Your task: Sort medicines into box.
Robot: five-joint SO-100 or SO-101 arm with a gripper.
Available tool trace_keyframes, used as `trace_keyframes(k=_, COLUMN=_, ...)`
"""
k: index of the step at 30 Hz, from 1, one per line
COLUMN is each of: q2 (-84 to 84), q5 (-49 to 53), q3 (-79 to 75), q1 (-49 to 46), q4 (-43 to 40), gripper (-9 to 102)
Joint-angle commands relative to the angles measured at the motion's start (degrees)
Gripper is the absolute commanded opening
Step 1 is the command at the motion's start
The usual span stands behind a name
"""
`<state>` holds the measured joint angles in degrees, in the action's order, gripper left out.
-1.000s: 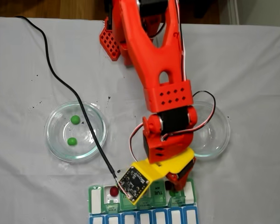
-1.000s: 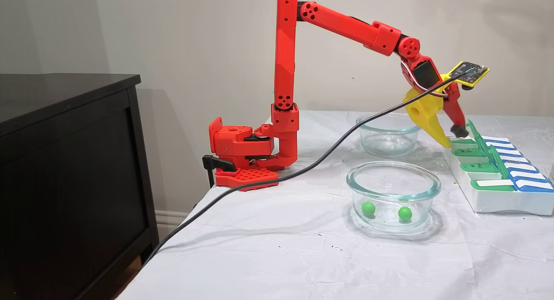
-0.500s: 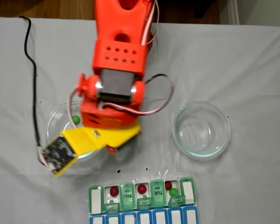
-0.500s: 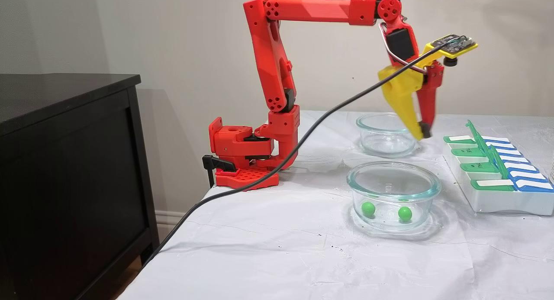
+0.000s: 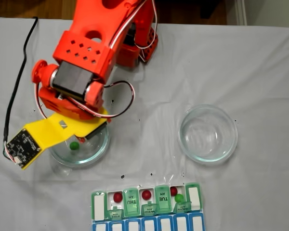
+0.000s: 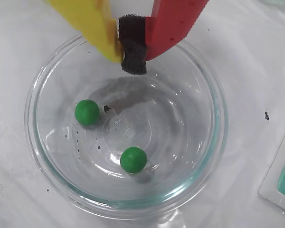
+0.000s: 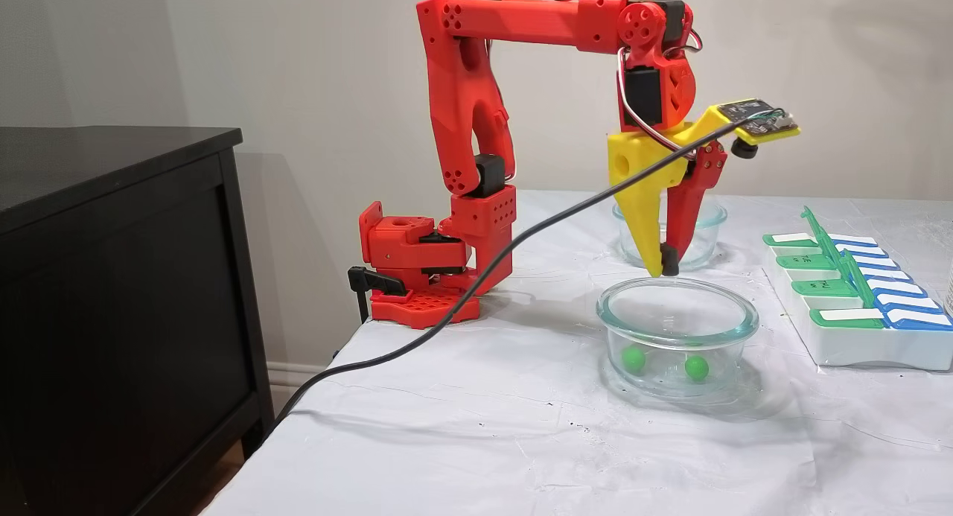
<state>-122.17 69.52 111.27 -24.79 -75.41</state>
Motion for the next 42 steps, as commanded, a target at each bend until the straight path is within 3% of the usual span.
trace_keyframes(k=1, q2=-4.31, q5=3.43, q3=2.02, q1=-2.64, q4=2.2, gripper=0)
trace_keyframes(k=20, q2=-0.79, q5=0.53, q3=6.86, q1=-1.93, q4=8.26, gripper=21)
trace_keyframes(k=42, q2=1.67, q5=4.39, q3=12.22, q1=-1.85, q4=15.56, gripper=23)
